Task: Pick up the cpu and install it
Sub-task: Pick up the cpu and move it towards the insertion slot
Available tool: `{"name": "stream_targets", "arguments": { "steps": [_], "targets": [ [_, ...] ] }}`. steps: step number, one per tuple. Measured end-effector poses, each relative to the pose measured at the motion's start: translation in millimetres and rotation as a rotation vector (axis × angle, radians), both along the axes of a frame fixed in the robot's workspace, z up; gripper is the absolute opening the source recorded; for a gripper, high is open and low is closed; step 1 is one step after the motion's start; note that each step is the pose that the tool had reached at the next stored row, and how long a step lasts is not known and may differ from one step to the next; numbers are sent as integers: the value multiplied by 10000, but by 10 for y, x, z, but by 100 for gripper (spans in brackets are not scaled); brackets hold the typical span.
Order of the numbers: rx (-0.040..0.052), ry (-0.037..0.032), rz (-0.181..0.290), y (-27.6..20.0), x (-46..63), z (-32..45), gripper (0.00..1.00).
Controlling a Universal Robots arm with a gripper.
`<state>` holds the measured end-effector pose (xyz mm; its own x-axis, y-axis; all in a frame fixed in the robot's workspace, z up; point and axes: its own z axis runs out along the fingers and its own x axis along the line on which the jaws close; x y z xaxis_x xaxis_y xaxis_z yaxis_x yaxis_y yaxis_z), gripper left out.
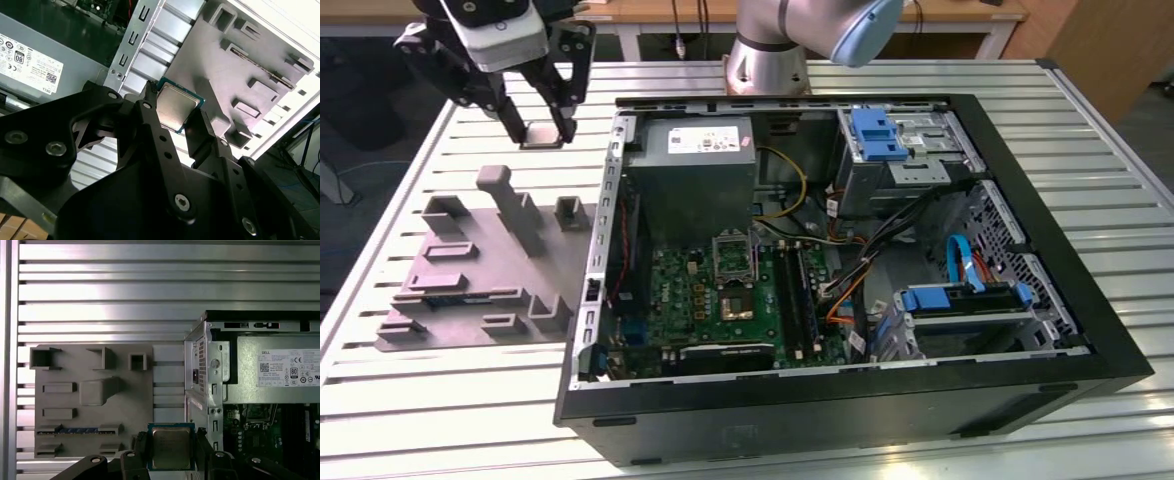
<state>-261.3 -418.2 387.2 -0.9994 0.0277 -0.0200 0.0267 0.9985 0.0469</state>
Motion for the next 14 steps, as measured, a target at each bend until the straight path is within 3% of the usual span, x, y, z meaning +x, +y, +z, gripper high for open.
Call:
{"name": "stream_targets", "arguments": {
  "steps": [14],
  "targets": [
    [0,0,0,-5,105,0,47]
  ]
}}
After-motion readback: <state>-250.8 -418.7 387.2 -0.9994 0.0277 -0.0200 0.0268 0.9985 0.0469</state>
